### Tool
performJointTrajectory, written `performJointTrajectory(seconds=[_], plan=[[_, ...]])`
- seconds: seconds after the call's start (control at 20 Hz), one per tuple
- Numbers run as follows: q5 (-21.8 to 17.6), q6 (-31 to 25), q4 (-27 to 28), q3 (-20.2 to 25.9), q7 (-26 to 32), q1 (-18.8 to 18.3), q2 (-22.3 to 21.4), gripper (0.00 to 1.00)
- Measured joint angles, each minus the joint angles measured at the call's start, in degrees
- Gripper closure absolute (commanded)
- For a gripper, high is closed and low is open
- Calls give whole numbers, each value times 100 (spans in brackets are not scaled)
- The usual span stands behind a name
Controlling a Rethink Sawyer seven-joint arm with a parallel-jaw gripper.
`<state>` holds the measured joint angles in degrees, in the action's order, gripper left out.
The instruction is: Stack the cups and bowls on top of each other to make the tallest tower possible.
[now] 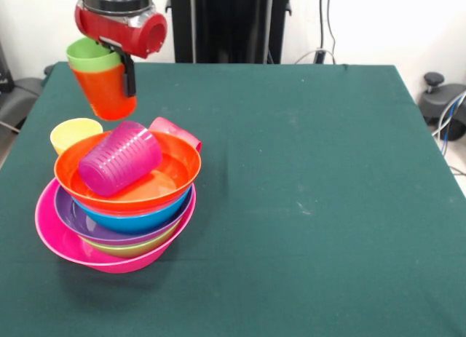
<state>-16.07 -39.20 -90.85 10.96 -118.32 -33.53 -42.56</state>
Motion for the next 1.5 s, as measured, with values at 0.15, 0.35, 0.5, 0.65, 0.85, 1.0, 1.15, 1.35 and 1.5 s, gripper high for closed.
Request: performJointTrajectory(seconds=[0.15,0.35,0.5,0.65,0.85,1.0,1.15,1.35,1.5], plan=[[27,-261,165,1,0,0,-44,100],[38,-581,375,0,0,0,-114,100],[38,-716,487,0,0,1,-135,100],[38,-788,654,0,0,22,-102,100],[38,-788,865,0,0,93,-19,100],[37,-788,1018,1,0,170,64,100],[37,-788,1140,1,0,244,132,100],[37,-788,1257,0,0,348,224,100],[40,-788,1319,-2,0,453,263,100]])
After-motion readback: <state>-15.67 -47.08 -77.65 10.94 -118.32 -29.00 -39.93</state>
